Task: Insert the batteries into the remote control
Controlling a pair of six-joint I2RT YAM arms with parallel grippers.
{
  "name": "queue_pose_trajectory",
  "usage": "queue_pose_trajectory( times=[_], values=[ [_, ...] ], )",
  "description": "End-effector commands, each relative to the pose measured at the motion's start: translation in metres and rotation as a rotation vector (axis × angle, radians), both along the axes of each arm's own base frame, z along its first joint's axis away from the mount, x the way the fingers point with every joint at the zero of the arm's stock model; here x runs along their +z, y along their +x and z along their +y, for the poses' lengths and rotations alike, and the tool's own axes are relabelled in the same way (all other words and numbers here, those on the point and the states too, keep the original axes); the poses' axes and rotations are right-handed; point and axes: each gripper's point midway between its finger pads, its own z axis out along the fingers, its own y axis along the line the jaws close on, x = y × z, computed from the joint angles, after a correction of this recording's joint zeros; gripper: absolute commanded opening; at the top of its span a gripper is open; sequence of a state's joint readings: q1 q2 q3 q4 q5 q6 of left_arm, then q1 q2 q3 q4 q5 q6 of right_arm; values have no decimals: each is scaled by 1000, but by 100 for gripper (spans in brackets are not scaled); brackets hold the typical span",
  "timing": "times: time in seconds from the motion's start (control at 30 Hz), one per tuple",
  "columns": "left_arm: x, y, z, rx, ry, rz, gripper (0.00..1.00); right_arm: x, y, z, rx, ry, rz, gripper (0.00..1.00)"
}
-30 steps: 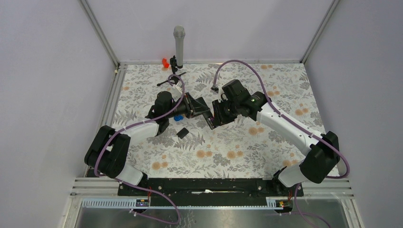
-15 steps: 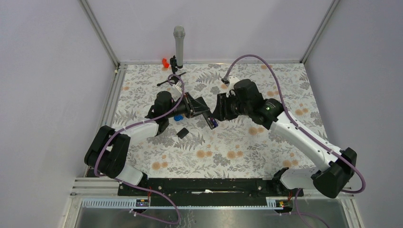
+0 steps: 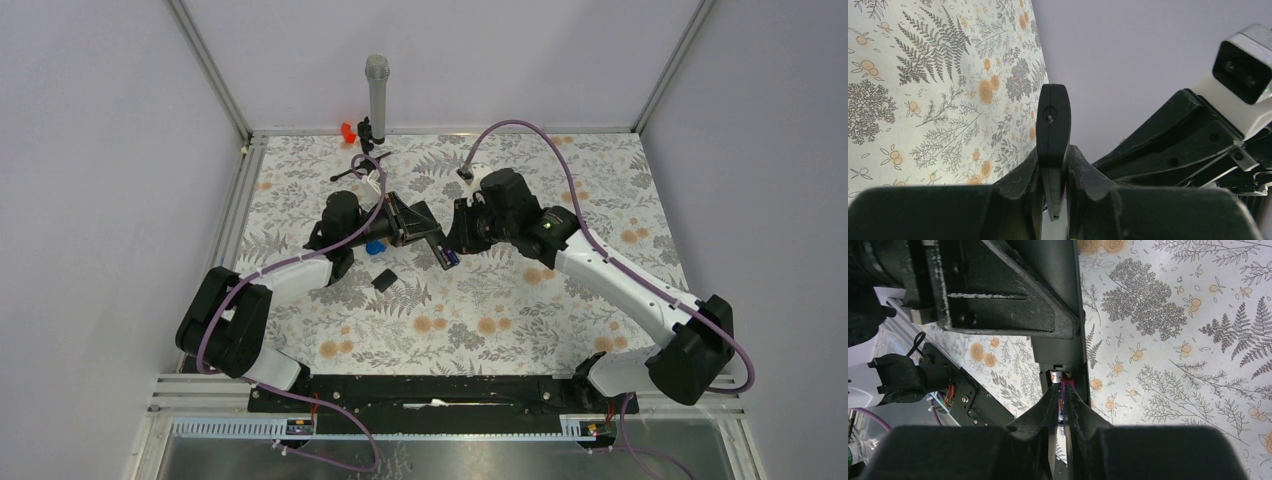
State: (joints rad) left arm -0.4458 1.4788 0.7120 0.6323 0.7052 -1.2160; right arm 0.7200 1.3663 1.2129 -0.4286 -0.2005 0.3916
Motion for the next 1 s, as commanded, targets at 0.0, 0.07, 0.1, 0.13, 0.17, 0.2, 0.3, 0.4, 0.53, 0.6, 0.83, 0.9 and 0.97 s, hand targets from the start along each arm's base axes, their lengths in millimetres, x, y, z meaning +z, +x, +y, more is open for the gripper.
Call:
queue_pose_trajectory(
  times=[0.0, 0.07, 0.1, 0.13, 0.17, 0.2, 0.3, 0.4, 0.53, 0.6, 0.83, 0.9, 0.97],
  values=[
    [41, -4, 0, -24, -79, -121, 0, 1, 2, 6, 6, 4, -3, 14],
    [43, -4, 0, -27, -85, -121, 0, -2, 1, 7, 11, 0, 8, 10],
    [44, -5, 0, -28, -90, -122, 0, -3, 2, 7, 11, -1, 9, 8],
    [45, -5, 0, -28, -92, -123, 0, -4, 2, 7, 11, -2, 12, 7],
    [46, -5, 1, -27, -93, -123, 0, -6, 1, 7, 11, -6, 15, 6],
    [46, -4, 1, -27, -94, -124, 0, -7, 2, 6, 9, -9, 17, 6],
    [46, -4, 2, -22, -95, -124, 0, -6, 2, 8, 11, -7, 15, 6],
    [45, -2, 4, -16, -94, -119, 0, 1, 5, 9, 4, 6, 2, 8],
    [46, -1, 8, -3, -100, -110, 0, 31, 8, 14, -11, 75, -29, 35],
    [46, 0, 9, 2, -104, -105, 0, 50, 10, 14, -44, 122, -54, 48],
    [55, 2, 16, 34, -145, -84, 0, 79, 13, 3, -200, 290, -106, 66],
    [65, 2, 22, 54, -186, -77, 0, 80, 13, -4, -263, 346, -103, 70],
    [76, 0, 28, 78, -250, -44, 0, 96, 9, -9, -284, 445, -138, 69]
  ],
)
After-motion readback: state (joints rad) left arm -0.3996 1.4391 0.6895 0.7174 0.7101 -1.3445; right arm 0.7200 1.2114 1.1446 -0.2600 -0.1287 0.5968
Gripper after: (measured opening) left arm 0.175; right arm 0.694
